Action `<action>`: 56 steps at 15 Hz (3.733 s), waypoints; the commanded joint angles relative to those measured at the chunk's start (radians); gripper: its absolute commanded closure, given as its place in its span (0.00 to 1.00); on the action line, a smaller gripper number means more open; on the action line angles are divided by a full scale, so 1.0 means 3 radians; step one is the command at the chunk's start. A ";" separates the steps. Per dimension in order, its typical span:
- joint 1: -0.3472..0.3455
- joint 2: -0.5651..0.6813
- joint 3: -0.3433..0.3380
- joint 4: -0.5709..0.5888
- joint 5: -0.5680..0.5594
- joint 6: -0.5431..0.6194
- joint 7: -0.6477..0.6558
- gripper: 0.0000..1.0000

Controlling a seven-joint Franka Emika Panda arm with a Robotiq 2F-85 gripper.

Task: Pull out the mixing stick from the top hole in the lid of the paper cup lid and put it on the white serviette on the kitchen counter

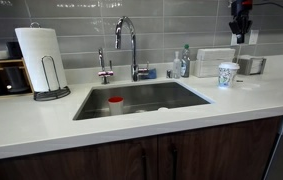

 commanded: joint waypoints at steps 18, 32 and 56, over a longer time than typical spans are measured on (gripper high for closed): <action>-0.0072 -0.0221 -0.0079 0.0268 0.0135 -0.0026 0.0302 0.98; -0.0286 -0.0416 -0.0513 -0.0632 0.0751 0.1810 -0.0441 0.98; -0.0235 -0.0479 -0.0962 -0.1400 0.1746 0.2431 -0.2611 0.98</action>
